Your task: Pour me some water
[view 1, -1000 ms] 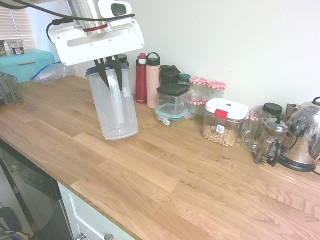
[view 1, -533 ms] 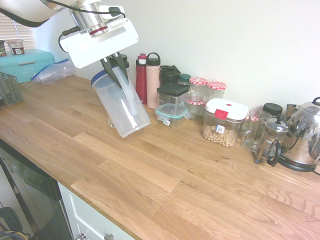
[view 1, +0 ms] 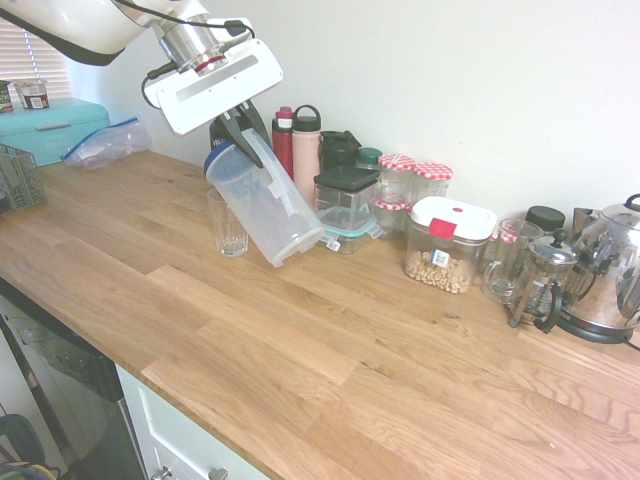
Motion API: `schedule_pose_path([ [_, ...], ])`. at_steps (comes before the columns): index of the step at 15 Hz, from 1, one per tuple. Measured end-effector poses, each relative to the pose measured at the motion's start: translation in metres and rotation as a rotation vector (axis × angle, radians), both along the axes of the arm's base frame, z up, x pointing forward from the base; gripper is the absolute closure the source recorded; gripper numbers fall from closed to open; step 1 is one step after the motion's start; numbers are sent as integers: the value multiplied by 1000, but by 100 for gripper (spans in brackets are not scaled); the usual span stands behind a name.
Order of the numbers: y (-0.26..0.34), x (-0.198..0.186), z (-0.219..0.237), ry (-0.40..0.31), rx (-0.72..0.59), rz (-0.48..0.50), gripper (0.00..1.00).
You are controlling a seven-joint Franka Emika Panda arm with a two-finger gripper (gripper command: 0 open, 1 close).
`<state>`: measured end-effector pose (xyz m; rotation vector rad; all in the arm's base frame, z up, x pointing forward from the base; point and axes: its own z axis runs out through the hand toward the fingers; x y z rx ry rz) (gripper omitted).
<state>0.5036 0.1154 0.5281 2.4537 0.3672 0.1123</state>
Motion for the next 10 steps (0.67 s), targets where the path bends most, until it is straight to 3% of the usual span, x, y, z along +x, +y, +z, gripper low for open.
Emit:
schedule_pose_path([
  [6, 13, 0, -10, 28, -99, 28, 100],
  [10, 8, 2, 4, -13, -33, 16, 100],
])
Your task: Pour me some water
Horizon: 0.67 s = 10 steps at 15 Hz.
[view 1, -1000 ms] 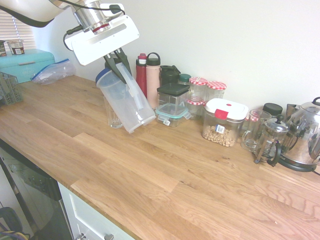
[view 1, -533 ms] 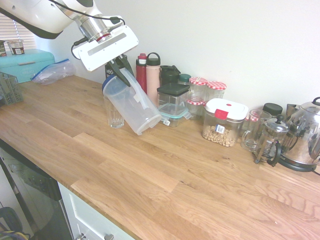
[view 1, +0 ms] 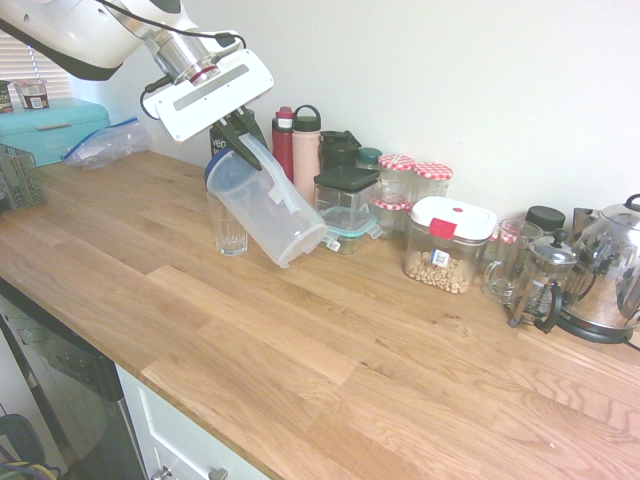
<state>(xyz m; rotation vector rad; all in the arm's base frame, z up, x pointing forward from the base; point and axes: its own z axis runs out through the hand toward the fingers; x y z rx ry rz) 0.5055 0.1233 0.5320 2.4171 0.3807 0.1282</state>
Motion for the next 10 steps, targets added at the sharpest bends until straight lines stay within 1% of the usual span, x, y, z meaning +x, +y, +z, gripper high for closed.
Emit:
schedule_pose_path([
  [2, -17, -7, 31, -60, 89, -50, 100],
  [6, -64, -41, 93, -166, 257, -197, 100],
  [8, -100, -33, 99, -236, 314, -275, 100],
  [10, -143, -26, 97, -286, 380, -367, 100],
])
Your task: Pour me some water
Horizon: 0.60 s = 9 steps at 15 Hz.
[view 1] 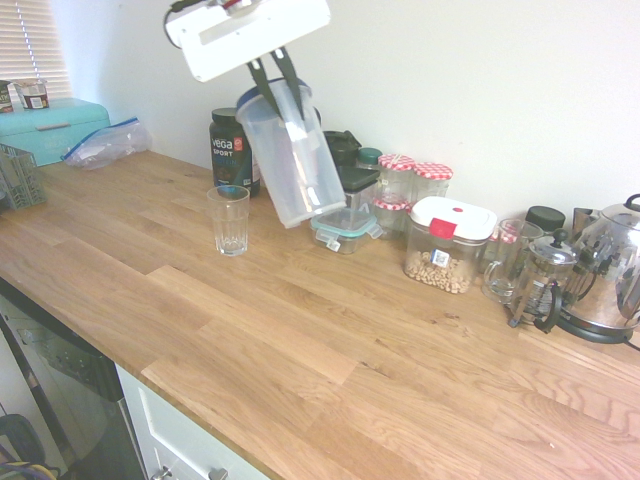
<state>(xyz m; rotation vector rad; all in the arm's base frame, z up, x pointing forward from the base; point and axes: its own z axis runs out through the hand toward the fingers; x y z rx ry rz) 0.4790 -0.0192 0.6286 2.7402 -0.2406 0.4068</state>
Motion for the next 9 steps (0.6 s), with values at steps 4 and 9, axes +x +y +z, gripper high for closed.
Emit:
schedule_pose_path([
  [4, -53, -28, -7, -78, 141, -177, 100],
  [9, -104, -65, -57, -221, 279, -386, 100],
])
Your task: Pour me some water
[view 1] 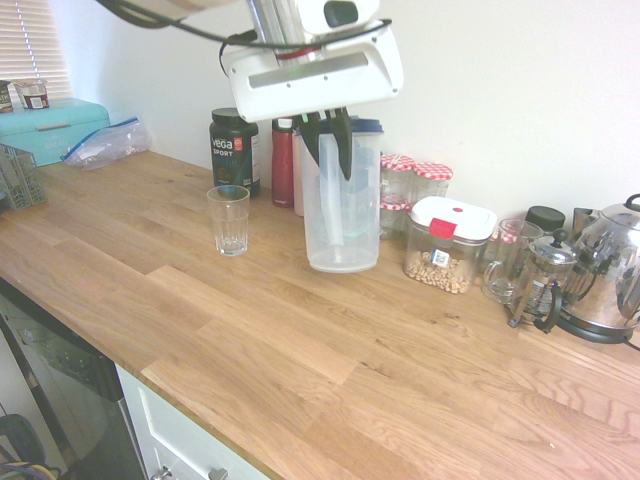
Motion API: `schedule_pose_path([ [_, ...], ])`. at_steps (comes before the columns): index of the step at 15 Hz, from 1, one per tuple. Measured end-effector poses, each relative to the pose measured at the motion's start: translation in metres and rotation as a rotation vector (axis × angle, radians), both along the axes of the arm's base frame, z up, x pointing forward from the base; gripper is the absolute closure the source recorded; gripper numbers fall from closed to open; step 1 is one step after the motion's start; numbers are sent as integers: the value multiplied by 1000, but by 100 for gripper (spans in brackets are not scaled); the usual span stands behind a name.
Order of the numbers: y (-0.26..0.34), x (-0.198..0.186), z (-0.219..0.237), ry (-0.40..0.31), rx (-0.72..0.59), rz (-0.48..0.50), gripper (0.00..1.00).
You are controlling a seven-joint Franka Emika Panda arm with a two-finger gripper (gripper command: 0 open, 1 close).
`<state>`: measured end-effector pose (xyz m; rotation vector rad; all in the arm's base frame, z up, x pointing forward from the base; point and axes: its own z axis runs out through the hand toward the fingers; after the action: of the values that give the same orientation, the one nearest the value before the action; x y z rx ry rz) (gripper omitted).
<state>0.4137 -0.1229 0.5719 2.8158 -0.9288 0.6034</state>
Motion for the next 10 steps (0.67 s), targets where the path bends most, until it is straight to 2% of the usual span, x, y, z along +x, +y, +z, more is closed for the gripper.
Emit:
schedule_pose_path([
  [4, -35, -19, -45, -126, 72, -167, 100],
  [10, -50, -35, -82, -351, 198, -401, 100],
])
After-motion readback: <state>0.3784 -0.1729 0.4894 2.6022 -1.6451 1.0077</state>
